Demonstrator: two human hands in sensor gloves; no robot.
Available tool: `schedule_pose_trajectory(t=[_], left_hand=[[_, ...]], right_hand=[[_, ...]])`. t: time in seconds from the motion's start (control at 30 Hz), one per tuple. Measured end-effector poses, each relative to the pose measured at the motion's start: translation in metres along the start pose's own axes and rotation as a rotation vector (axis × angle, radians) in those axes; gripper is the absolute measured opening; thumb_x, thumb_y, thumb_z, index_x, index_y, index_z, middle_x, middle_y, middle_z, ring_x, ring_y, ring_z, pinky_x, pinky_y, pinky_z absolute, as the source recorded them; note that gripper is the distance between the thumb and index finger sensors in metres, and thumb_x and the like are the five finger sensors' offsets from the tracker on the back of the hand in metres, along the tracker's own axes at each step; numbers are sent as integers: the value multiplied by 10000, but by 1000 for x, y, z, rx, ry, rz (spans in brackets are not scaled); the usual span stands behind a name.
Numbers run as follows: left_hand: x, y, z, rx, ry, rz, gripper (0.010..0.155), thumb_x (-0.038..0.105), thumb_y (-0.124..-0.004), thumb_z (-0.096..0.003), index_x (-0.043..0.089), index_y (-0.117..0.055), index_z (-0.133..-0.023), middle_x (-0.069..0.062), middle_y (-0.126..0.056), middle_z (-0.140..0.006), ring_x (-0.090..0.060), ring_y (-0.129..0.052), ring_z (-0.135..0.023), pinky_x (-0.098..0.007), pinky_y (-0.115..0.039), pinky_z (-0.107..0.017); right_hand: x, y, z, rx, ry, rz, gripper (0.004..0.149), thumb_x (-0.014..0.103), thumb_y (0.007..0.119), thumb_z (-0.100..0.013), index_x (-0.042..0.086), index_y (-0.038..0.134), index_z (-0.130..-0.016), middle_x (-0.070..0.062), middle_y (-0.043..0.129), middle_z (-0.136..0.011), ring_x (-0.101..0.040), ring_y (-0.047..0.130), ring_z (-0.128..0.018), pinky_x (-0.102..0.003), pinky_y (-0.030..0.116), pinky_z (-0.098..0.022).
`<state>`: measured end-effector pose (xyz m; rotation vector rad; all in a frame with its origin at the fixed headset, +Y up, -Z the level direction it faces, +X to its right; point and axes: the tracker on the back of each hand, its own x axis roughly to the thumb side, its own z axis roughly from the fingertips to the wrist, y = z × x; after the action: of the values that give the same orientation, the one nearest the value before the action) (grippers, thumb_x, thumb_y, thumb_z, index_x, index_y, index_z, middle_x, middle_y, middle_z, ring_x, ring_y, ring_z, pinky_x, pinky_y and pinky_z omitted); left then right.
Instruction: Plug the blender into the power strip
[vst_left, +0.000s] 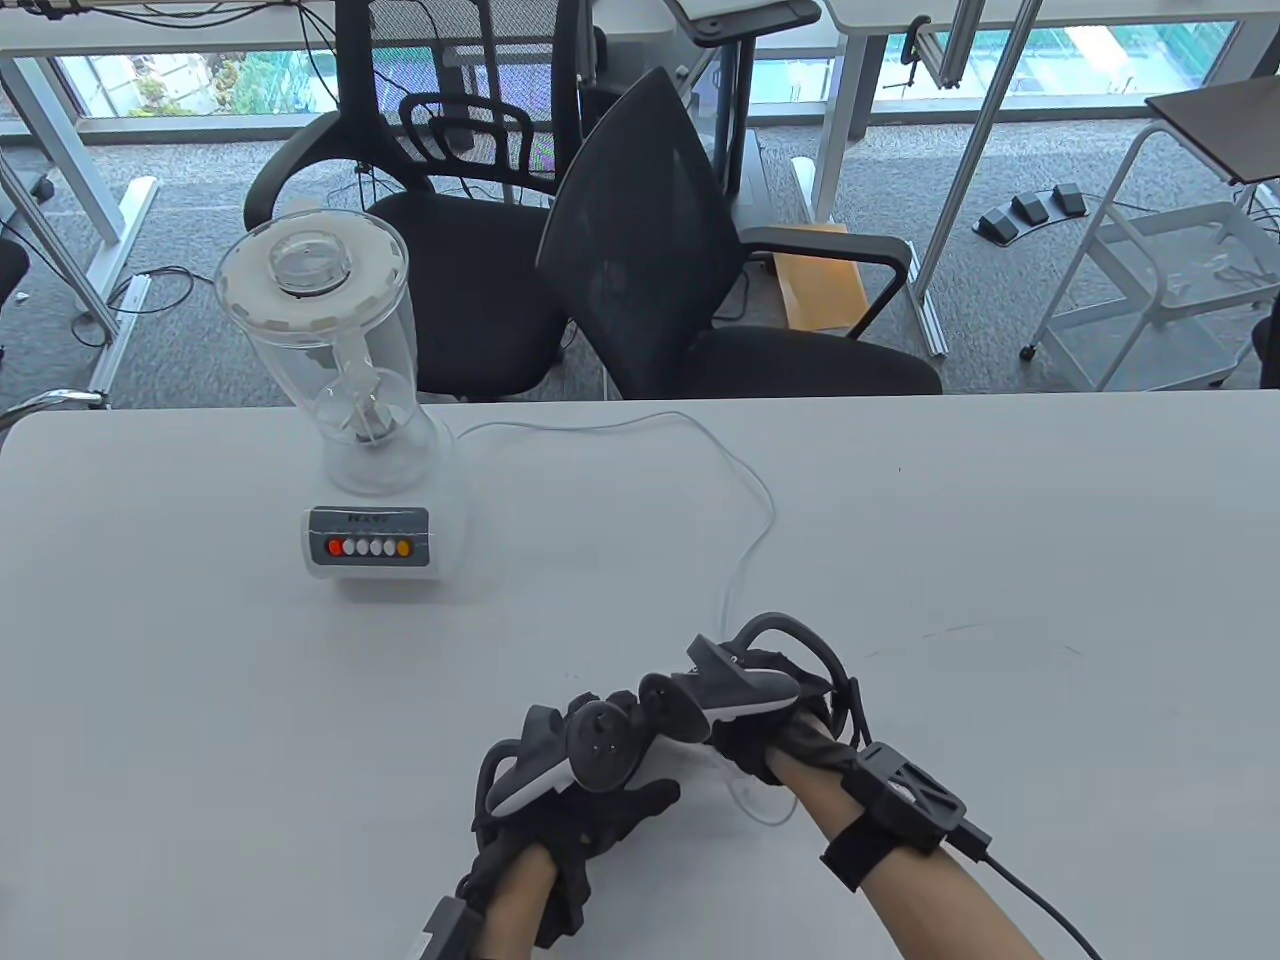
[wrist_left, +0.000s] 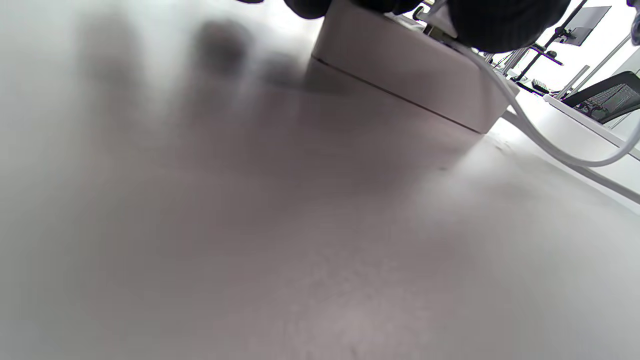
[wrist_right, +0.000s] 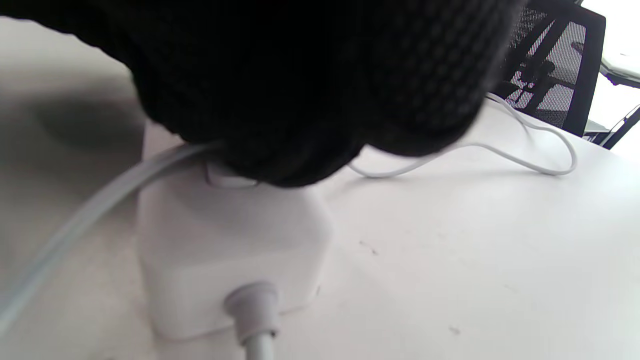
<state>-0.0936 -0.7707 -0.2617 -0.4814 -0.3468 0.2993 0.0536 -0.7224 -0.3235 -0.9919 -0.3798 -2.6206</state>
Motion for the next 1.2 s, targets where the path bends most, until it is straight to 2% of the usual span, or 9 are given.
schedule_pose_trajectory(t=[0.1,0.3,0.43,0.57,0.7,0.8,0.87,1.03,1.2], left_hand=[[0,-1,-1,-7,-2,18,797,662,-628,-490,349,-334,-1161,-9,-332,-1285,-436,-357,-1195,-756,-296,-753],[0,-1,-1,-5,1,5,796,663,-628,-490,350,-337,-1161,-36,-328,-1285,-438,-357,-1195,-756,-298,-753],[0,-1,-1,-10,6,-7,793,663,-627,-489,361,-329,-1159,-35,-325,-1284,-441,-356,-1192,-756,-300,-751],[1,1,1,6,6,-22,786,663,-628,-487,359,-362,-1162,-41,-318,-1284,-436,-348,-1194,-755,-299,-752],[0,2,1,10,6,-10,779,661,-627,-488,359,-381,-1162,-16,-317,-1285,-438,-344,-1194,-754,-298,-752],[0,1,1,5,8,-15,783,663,-626,-488,361,-368,-1162,-39,-316,-1284,-440,-346,-1193,-755,-300,-751],[0,2,2,10,8,-21,783,661,-628,-486,360,-371,-1161,-41,-316,-1283,-437,-344,-1193,-754,-298,-751],[-7,11,8,78,25,-4,819,672,-624,-477,349,-312,-1162,-37,-287,-1284,-433,-325,-1197,-752,-293,-753],[-15,21,17,149,48,3,834,683,-620,-471,359,-279,-1160,-30,-264,-1286,-429,-304,-1201,-752,-286,-756]], right_hand=[[-11,-6,7,-10,2,-63,783,394,877,-358,118,652,-1055,-118,902,-873,-200,1046,-556,-337,909,-311],[-23,-20,28,-181,0,-307,773,462,826,-388,108,674,-1058,-191,845,-937,-281,1012,-649,-408,886,-389],[-33,-34,48,-286,30,-400,804,502,768,-421,90,611,-1094,-239,752,-1011,-356,939,-758,-490,829,-480],[-46,-39,70,-390,59,-480,796,507,765,-428,97,619,-1094,-237,754,-1016,-372,930,-772,-520,808,-504],[-48,-28,79,-384,90,-478,685,471,787,-442,127,737,-1032,-196,864,-933,-325,997,-670,-489,843,-457],[-37,-19,78,-335,89,-375,673,478,768,-443,128,756,-1017,-181,891,-910,-307,1016,-642,-476,856,-442],[-36,-15,85,-389,121,-363,709,498,742,-445,119,714,-1044,-189,856,-944,-317,995,-685,-486,844,-463],[-57,4,119,-556,208,-485,772,533,721,-449,104,647,-1087,-234,775,-1010,-378,937,-769,-549,794,-515],[-81,27,153,-648,341,-489,790,550,714,-450,106,627,-1097,-234,747,-1034,-390,912,-801,-582,758,-547]])
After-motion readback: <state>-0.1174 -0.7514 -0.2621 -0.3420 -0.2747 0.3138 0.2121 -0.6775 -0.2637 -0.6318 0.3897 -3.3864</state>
